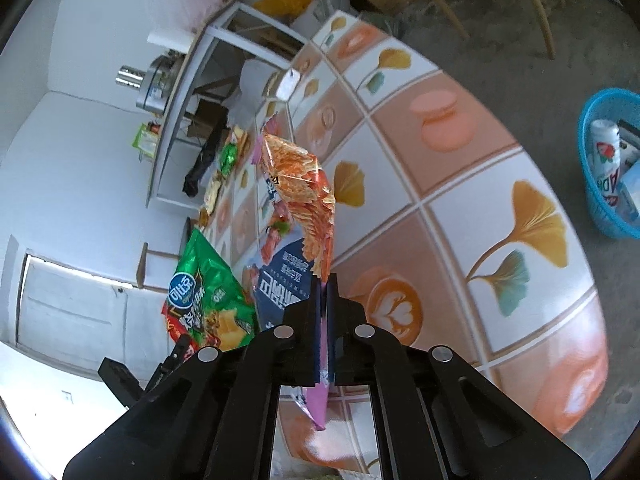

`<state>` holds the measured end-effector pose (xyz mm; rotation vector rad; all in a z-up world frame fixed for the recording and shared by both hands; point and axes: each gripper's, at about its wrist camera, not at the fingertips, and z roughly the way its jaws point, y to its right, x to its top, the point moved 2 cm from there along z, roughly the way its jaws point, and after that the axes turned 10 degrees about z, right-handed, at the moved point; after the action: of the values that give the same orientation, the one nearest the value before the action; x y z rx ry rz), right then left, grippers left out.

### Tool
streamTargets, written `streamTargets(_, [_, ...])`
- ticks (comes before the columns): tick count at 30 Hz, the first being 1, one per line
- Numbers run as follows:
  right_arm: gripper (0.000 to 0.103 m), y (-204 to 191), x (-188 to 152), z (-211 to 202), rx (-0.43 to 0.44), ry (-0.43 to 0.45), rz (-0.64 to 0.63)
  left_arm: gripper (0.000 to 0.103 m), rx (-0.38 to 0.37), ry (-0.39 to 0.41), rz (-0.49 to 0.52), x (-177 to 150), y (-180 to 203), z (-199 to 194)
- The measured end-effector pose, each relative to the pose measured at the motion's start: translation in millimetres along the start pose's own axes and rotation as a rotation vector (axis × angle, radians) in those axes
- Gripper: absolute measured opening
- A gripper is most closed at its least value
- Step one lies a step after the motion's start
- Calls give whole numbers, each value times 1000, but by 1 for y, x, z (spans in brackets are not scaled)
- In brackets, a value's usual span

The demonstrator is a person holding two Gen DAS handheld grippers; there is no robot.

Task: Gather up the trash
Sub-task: 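Grasp the green-red chip bag with the left tool while the right tool grasps the pink snack bag, then carry both snack bags toward the blue wastebasket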

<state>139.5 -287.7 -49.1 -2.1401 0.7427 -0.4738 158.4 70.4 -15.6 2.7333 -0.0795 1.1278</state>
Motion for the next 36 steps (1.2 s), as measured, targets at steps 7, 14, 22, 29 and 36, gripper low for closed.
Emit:
streamTargets(7, [0,4,0,-11,39,21,17,7,-12,34,33,9,9,-10])
streamTargets(14, [0,2,2,-22,67,41,24,7,-11,75,70,17,16,-23])
streamTargets(22, [0,-3,7,-33,92,67,25,7,-14,107,90,23,22,-33])
streamTargets(29, [0,-5,11,-48,117,103,19,7,-14,135,111,27,27,-41])
streamTargets(36, [0,-1,17,-94,150,216,28,7,-83,183,167,48,51,-52])
